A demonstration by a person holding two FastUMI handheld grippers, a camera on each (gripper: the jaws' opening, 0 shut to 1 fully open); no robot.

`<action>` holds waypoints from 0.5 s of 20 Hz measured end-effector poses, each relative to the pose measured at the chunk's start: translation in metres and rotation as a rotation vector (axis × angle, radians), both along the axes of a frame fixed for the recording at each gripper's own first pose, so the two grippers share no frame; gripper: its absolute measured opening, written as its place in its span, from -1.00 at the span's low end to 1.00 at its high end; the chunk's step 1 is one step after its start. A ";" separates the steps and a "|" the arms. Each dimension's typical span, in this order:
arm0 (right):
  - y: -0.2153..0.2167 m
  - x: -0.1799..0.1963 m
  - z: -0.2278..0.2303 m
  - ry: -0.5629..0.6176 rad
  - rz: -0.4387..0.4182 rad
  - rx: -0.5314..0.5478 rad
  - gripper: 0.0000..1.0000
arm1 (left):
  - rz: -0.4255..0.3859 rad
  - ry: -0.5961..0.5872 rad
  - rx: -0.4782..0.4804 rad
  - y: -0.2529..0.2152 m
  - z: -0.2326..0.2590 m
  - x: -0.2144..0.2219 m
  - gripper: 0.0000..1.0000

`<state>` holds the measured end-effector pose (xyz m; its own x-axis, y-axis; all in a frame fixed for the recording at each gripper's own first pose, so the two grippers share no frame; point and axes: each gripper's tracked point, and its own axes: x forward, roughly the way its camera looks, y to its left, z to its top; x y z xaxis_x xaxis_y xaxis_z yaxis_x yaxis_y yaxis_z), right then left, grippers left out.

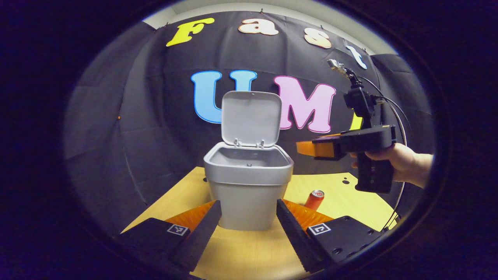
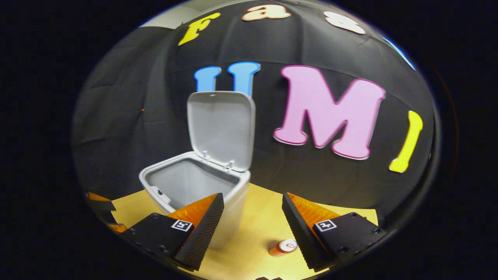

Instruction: Press the lid of the desktop garbage bin to open it, pick up the crumpled paper on the desktop and throw it into the bin, then pick up the pop can on the desktop and drop it into the bin, and finally close the garbage bin lid.

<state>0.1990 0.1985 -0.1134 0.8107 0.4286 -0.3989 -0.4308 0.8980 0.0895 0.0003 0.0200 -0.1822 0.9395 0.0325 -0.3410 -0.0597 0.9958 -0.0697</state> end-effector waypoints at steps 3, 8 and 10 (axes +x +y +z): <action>-0.062 0.006 -0.009 -0.025 -0.082 -0.044 0.94 | -0.090 0.017 -0.007 -0.044 -0.028 0.022 0.89; -0.166 0.000 -0.034 -0.021 -0.227 -0.115 0.94 | -0.207 0.045 -0.048 -0.114 -0.078 0.068 0.92; -0.203 -0.003 -0.046 -0.020 -0.276 -0.146 0.94 | -0.242 0.059 -0.052 -0.138 -0.098 0.090 0.92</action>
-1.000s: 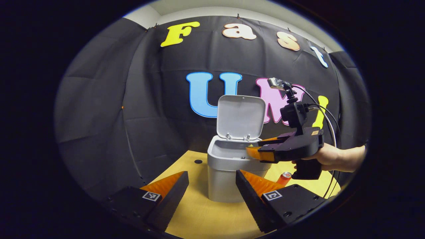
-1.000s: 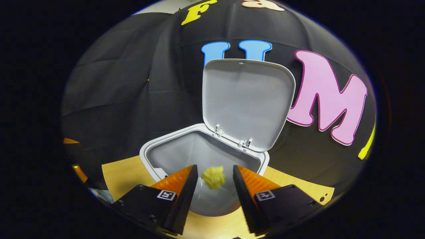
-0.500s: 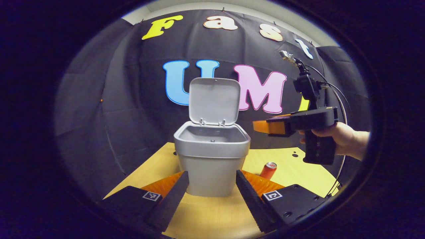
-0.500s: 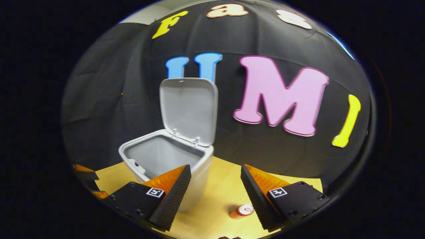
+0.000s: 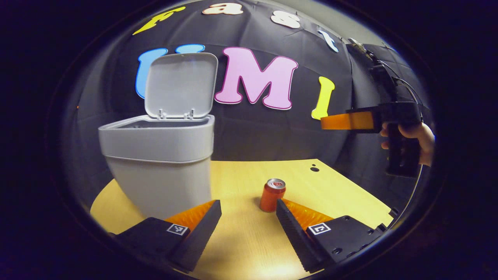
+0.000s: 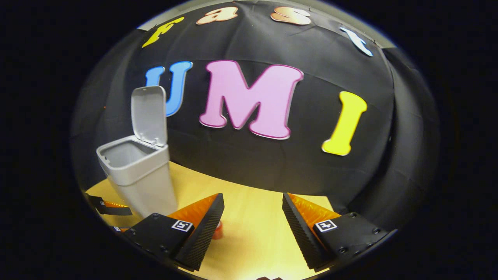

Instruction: Press the lid of the desktop garbage bin to open it, pick up the crumpled paper on the desktop and throw it into the bin, then pick up the pop can on the desktop and drop it into the bin, and finally close the garbage bin lid.

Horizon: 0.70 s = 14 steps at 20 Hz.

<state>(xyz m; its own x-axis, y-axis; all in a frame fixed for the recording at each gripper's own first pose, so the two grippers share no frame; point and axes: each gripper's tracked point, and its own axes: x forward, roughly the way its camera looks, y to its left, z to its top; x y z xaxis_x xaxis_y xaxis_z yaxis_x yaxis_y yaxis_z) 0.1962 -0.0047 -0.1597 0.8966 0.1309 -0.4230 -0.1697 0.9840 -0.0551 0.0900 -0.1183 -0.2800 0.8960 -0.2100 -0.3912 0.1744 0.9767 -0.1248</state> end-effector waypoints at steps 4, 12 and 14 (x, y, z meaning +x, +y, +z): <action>-0.052 -0.007 -0.021 0.018 -0.066 0.027 0.94 | -0.040 0.029 0.013 -0.036 -0.046 0.043 0.92; -0.123 -0.014 -0.063 0.043 -0.131 -0.042 0.94 | -0.081 0.042 0.037 -0.083 -0.111 0.107 0.92; -0.133 -0.017 -0.079 0.072 -0.152 -0.028 0.94 | -0.077 0.043 0.044 -0.086 -0.123 0.116 0.92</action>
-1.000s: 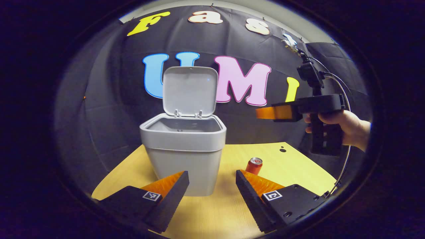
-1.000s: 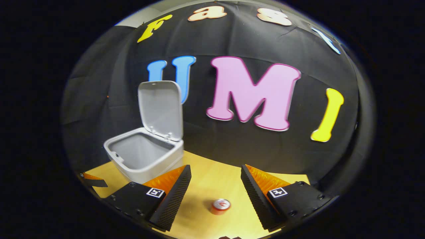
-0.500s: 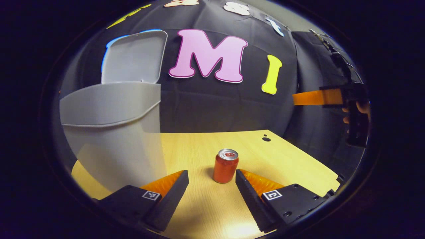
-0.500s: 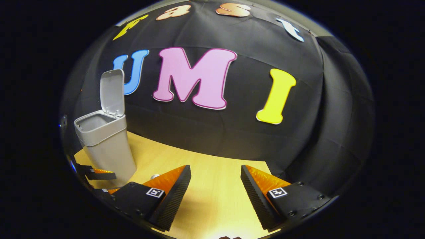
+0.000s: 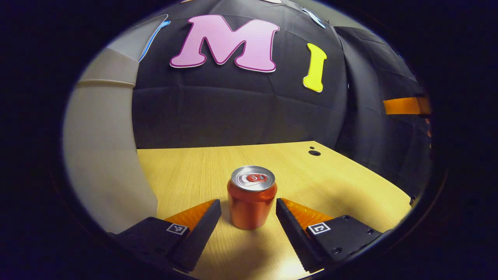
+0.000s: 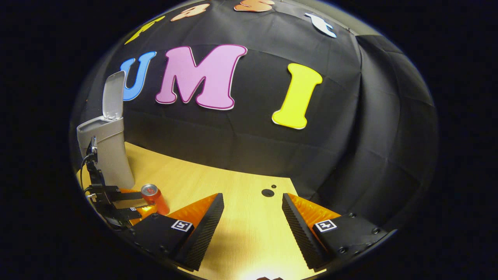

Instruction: Press the lid of the desktop garbage bin to open it, pick up the crumpled paper on the desktop and throw it into the bin, then pick up the pop can on the desktop and drop it into the bin, and finally close the garbage bin lid.

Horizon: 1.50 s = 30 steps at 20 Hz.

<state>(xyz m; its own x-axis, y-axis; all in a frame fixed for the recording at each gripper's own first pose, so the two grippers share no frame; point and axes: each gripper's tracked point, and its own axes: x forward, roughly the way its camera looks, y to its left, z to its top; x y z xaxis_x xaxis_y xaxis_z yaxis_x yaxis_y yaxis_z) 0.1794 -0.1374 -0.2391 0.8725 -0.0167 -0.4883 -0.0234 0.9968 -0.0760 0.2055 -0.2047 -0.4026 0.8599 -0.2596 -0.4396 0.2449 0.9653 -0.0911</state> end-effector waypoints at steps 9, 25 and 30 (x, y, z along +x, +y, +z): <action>-0.010 -0.013 -0.030 0.075 -0.017 0.032 0.94 | -0.023 -0.013 0.032 -0.013 0.004 0.016 0.77; 0.028 -0.025 0.064 -0.002 -0.004 0.113 0.94 | 0.040 -0.249 0.029 0.024 0.263 0.001 0.75; 0.035 -0.040 0.103 -0.036 0.003 0.115 0.94 | 0.160 -0.330 0.099 0.105 0.308 0.006 0.75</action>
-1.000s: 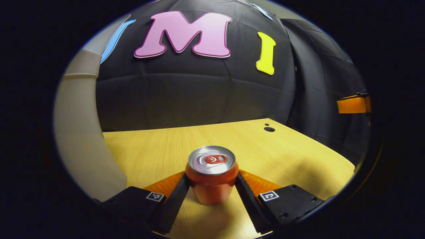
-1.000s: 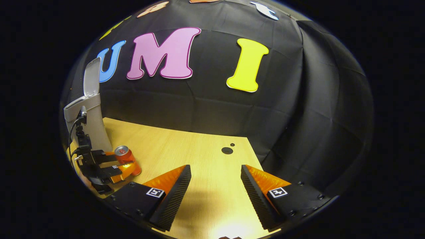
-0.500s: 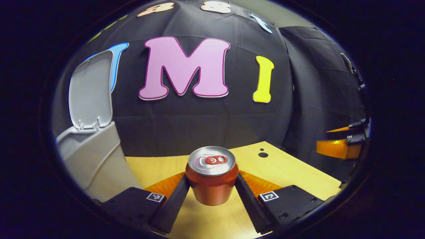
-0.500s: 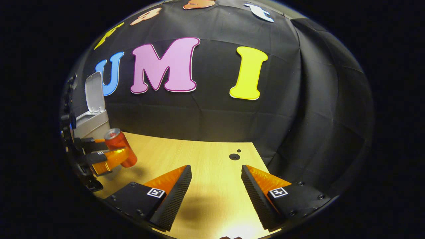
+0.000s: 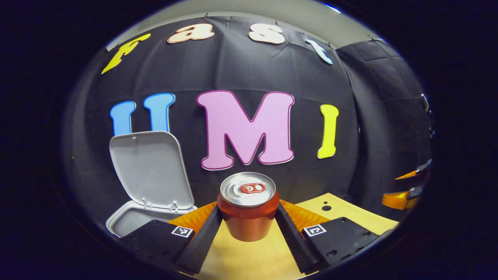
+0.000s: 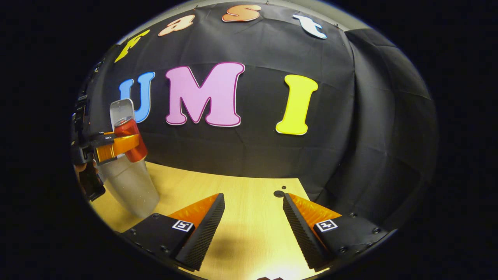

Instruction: Press the lid of the desktop garbage bin to open it, pick up the crumpled paper on the desktop and throw it into the bin, then pick up the pop can on the desktop and drop it into the bin, and finally close the garbage bin lid.

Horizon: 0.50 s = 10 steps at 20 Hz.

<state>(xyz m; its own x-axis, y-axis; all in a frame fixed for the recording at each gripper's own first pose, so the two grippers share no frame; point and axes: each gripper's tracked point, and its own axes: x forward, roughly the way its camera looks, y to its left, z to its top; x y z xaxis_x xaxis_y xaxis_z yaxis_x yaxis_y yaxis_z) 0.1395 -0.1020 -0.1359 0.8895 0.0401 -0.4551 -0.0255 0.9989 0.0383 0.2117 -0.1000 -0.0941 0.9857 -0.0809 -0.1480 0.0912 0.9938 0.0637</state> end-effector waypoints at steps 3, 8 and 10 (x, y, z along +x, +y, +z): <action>0.003 -0.007 0.020 -0.025 0.001 -0.019 0.94 | 0.090 -0.021 0.033 0.056 0.011 0.001 0.75; 0.001 -0.019 0.037 -0.050 -0.021 -0.027 0.94 | 0.177 -0.003 0.057 0.126 -0.002 -0.004 0.75; 0.003 -0.023 0.038 -0.049 -0.028 -0.023 0.94 | 0.197 0.028 0.040 0.143 -0.015 -0.007 0.75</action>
